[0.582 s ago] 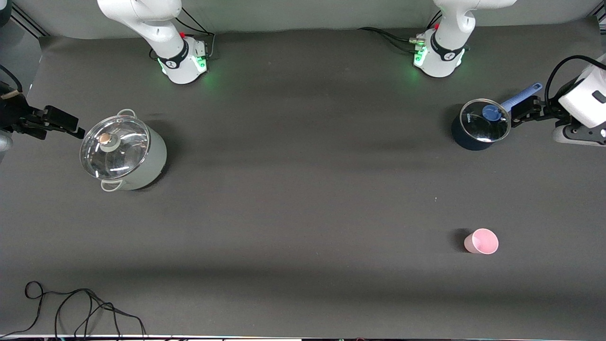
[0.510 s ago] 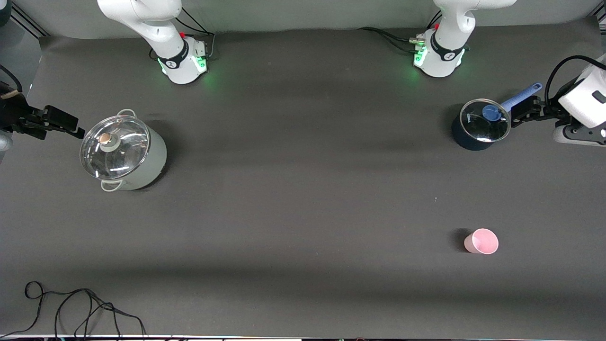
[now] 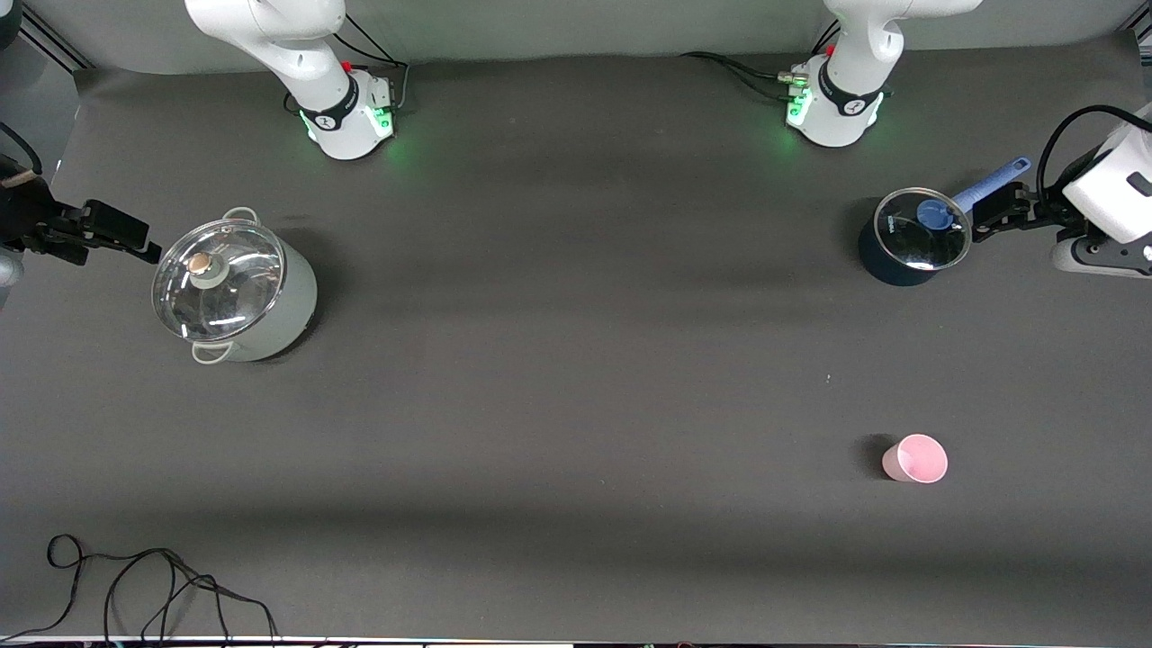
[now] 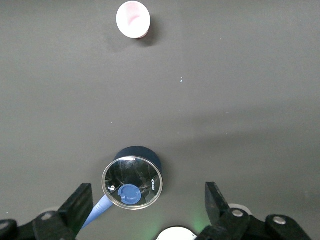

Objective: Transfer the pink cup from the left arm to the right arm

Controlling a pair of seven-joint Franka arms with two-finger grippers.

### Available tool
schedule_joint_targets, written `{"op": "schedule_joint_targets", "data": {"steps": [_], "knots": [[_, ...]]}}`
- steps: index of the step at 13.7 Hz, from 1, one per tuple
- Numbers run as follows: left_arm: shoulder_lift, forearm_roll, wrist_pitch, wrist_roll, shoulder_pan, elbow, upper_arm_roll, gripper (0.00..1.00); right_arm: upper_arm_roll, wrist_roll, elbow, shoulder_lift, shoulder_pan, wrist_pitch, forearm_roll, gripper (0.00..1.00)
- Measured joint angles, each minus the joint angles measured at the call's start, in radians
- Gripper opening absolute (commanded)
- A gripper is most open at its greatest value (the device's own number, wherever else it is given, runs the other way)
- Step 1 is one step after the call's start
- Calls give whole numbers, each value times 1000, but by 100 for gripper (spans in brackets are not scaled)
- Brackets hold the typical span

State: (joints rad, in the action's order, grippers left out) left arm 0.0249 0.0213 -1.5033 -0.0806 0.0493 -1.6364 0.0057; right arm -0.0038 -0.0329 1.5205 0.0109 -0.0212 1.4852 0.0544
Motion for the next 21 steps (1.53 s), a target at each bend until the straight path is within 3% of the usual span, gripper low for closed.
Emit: {"op": "schedule_joint_targets", "data": {"steps": [8, 13, 18, 21], "knots": [[-12, 1, -74, 0, -28, 5, 9, 100, 0, -3, 0, 3, 0, -19, 0, 100], [-135, 2, -159, -27, -126, 87, 16, 100, 0, -3, 0, 3, 0, -27, 0, 100], [-291, -22, -284, -327, -287, 160, 17, 100, -1, -4, 0, 3, 0, -29, 0, 100], [-375, -153, -348, -576, -387, 165, 17, 100, -1, -4, 0, 4, 0, -30, 0, 100]]}}
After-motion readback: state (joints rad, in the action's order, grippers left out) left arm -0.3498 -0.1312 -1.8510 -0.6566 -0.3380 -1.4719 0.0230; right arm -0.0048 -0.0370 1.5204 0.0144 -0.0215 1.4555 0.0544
